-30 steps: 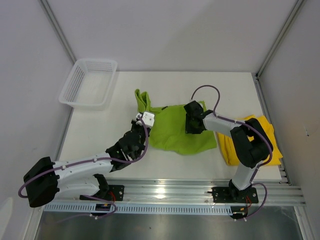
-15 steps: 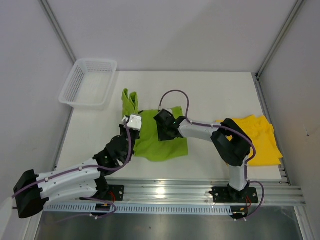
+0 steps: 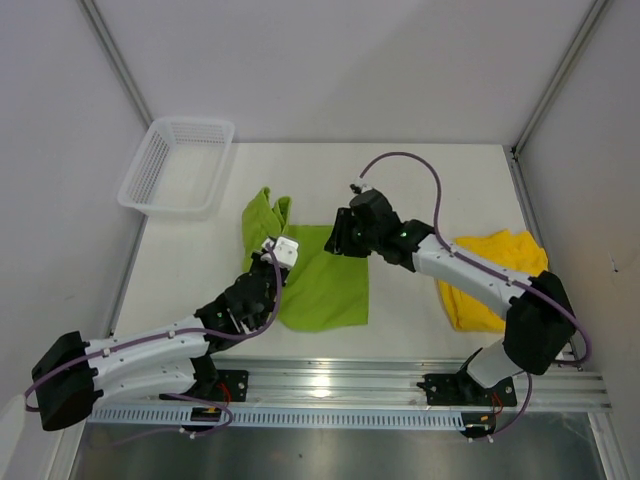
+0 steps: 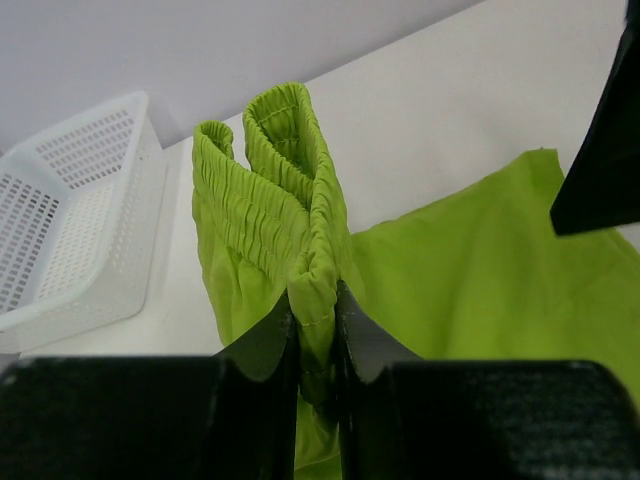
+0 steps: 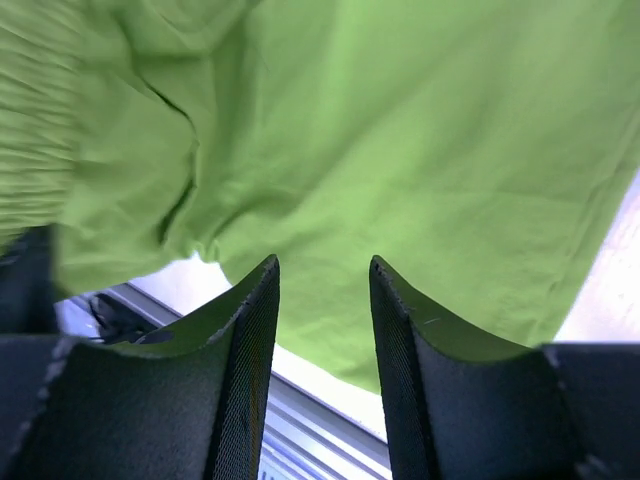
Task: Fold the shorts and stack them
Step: Fold the shorts
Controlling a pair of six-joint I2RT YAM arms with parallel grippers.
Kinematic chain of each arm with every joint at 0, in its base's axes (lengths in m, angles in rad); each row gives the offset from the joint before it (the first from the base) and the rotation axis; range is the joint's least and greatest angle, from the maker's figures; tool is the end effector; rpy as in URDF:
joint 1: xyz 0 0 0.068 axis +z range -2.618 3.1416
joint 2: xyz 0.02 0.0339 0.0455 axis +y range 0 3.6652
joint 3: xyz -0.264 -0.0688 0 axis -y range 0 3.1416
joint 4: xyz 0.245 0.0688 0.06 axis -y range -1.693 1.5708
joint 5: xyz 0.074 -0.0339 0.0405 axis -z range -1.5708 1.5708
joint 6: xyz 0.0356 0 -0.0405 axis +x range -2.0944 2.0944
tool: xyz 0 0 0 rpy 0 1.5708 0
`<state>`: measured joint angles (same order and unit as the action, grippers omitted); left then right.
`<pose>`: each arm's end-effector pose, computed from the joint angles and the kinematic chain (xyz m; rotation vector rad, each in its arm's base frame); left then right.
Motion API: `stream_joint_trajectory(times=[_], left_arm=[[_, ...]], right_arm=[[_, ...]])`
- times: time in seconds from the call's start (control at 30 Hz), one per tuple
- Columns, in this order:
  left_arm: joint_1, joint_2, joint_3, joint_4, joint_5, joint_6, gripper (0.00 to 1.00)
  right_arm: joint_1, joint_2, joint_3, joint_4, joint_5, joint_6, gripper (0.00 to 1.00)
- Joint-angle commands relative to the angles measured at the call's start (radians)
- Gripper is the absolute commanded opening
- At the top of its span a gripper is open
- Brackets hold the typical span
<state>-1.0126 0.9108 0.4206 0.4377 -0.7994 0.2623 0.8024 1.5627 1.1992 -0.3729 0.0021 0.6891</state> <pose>0.1282 -0.1572 0.2545 0.4075 1.5553 0.0678 0.2429 0.2512 0.2729 -0.1364 2.4250 0.7286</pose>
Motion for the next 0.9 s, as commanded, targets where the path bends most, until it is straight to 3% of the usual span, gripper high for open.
stream_joint_trajectory(times=[0.0, 0.27, 0.37, 0.87], left_arm=[[-0.009, 0.005, 0.000, 0.044, 0.049, -0.014, 0.00], [-0.030, 0.034, 0.046, 0.024, 0.068, 0.003, 0.00], [-0.056, 0.052, 0.081, 0.022, 0.049, 0.024, 0.00], [-0.110, 0.217, 0.156, -0.008, -0.027, 0.029, 0.00]], right_arm=[[-0.072, -0.065, -0.061, -0.026, -0.036, -0.011, 0.43], [-0.232, -0.099, -0.200, -0.020, -0.053, -0.115, 0.43], [-0.267, -0.089, -0.246, 0.011, -0.073, -0.132, 0.48], [-0.292, 0.097, -0.286, 0.164, -0.156, -0.126, 0.45]])
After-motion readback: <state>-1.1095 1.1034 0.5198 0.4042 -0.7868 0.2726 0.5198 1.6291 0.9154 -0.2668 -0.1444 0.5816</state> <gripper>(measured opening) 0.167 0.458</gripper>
